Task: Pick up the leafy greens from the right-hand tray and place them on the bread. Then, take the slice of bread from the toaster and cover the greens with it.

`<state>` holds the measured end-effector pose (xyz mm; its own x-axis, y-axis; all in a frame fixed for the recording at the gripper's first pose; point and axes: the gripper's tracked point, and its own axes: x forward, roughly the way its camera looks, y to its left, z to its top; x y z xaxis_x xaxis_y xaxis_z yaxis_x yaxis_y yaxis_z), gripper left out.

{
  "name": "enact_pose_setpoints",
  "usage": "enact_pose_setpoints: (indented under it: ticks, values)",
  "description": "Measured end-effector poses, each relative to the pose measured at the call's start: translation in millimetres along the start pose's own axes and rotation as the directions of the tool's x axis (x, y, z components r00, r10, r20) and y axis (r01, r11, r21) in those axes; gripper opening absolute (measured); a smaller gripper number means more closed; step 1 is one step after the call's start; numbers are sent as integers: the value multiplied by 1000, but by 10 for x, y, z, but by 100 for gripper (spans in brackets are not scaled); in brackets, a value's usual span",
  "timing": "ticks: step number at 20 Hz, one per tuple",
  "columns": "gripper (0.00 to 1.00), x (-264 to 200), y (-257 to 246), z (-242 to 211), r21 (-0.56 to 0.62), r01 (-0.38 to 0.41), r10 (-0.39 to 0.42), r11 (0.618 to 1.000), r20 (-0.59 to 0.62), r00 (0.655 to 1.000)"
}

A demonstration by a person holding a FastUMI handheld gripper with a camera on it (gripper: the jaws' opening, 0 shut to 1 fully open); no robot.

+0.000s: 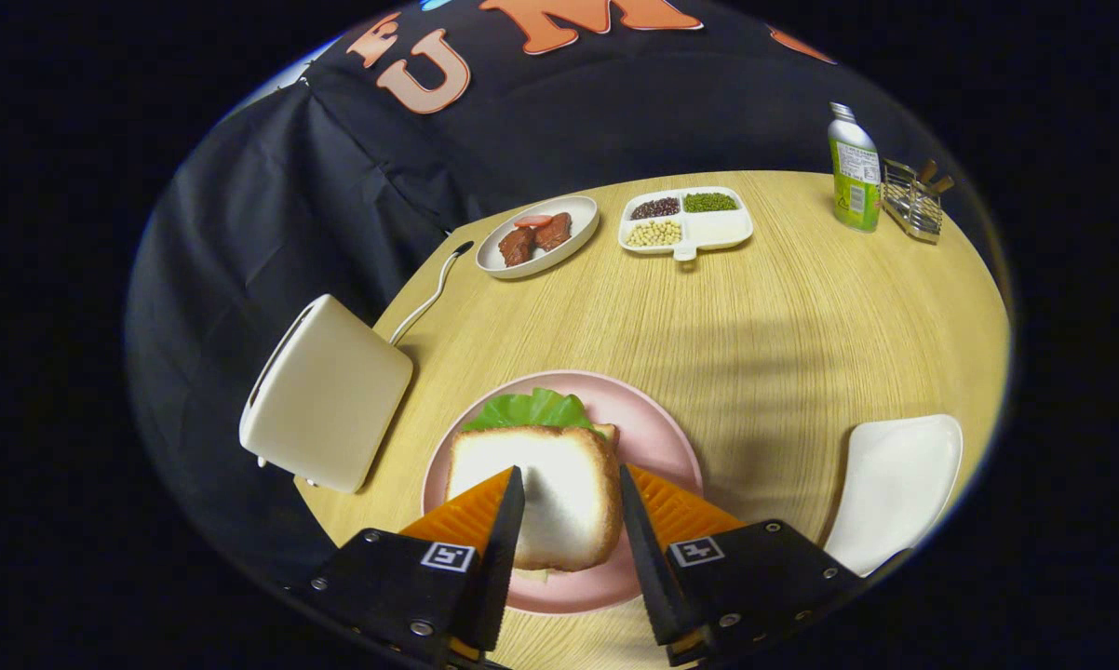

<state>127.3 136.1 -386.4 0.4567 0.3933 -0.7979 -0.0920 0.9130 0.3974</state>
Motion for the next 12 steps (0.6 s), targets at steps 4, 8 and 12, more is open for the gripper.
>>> enact_pose_setpoints:
  ticks: [4, 8, 12]
  values:
    - [73, -110, 26, 294, -24, 8, -5, 1000, 134, 991]
    - [91, -534, 8, 622, -99, 83, -50, 992, 301, 952]
    - [97, -1064, 105, 897, -145, 158, -80, 977, 435, 897]
